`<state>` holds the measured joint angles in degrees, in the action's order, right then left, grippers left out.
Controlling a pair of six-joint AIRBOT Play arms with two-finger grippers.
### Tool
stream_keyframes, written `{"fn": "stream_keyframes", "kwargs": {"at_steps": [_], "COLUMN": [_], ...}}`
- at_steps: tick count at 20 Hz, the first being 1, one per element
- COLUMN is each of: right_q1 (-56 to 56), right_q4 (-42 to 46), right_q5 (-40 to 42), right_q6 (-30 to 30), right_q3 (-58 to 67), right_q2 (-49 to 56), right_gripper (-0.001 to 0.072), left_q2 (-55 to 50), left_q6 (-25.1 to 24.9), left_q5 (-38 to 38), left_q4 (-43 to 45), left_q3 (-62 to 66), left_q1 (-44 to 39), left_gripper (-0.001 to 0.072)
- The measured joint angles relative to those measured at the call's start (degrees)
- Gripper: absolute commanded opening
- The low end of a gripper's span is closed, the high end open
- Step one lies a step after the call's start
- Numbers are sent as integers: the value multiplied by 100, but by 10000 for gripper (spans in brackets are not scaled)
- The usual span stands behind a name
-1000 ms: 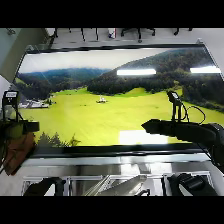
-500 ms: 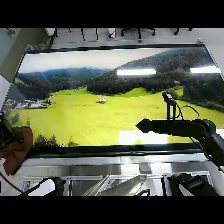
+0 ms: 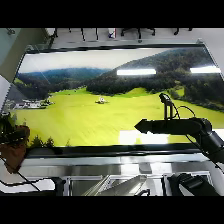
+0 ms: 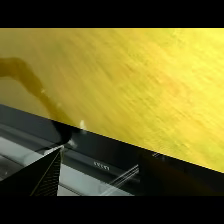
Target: Fold the shirts.
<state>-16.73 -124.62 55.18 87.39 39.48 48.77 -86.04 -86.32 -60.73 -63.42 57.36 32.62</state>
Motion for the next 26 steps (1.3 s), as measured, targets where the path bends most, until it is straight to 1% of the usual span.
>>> {"fn": "stream_keyframes", "kwargs": {"at_steps": [1, 3, 4, 7, 10, 12, 13, 14, 15, 17, 18, 20, 21, 22, 24, 26], "right_q1": [0, 0, 0, 0, 0, 0, 0, 0, 0, 0, 2, 74, 149, 267, 584, 979], "right_q4": [-2, -44, -46, -83, -85, -13, 59, 127, 168, 232, 271, 313, 328, 339, 361, 372], "right_q5": [28, 85, 96, 133, 149, 153, 153, 157, 175, 240, 278, 352, 404, 505, 758, 1058], "right_q6": [0, 0, 0, 0, 13, 55, 59, 70, 72, 66, 42, -37, -48, -79, -83, -81], "right_q3": [0, 4, 7, 114, 407, 610, 704, 774, 817, 874, 892, 916, 922, 927, 933, 933], "right_q2": [2, 2, -7, -74, -184, -286, -341, -389, -426, -470, -483, -501, -505, -507, -511, -514], "right_gripper": [337, 222, 218, 218, 231, 232, 256, 345, 409, 409, 412, 421, 513, 613, 621, 620], "left_q2": [-11, 142, 295, 916, 1523, 1753, 1794, 1777, 1705, 1414, 1207, 769, 577, 389, 109, 17], "left_q6": [-33, -90, -140, -330, -424, -413, -348, -262, -190, -46, 31, 164, 238, 339, 457, 490], "left_q5": [-98, -243, -295, -527, -734, -793, -837, -861, -881, -901, -901, -861, -839, -837, -944, -1191], "left_q4": [-61, -280, -450, -1228, -2166, -2575, -2704, -2789, -2865, -2968, -3008, -3058, -3073, -3080, -3119, -3117], "left_q3": [116, 404, 592, 1392, 2114, 2347, 2424, 2476, 2514, 2557, 2570, 2590, 2597, 2599, 2605, 2605], "left_q1": [-17, -157, -289, -1019, -2179, -3062, -3560, -4030, -4463, -5278, -5657, -6247, -6446, -6605, -6763, -6677], "left_gripper": [14, 14, 15, 16, 16, 16, 15, 16, 16, 16, 42, 564, 644, 645, 645, 645]}}
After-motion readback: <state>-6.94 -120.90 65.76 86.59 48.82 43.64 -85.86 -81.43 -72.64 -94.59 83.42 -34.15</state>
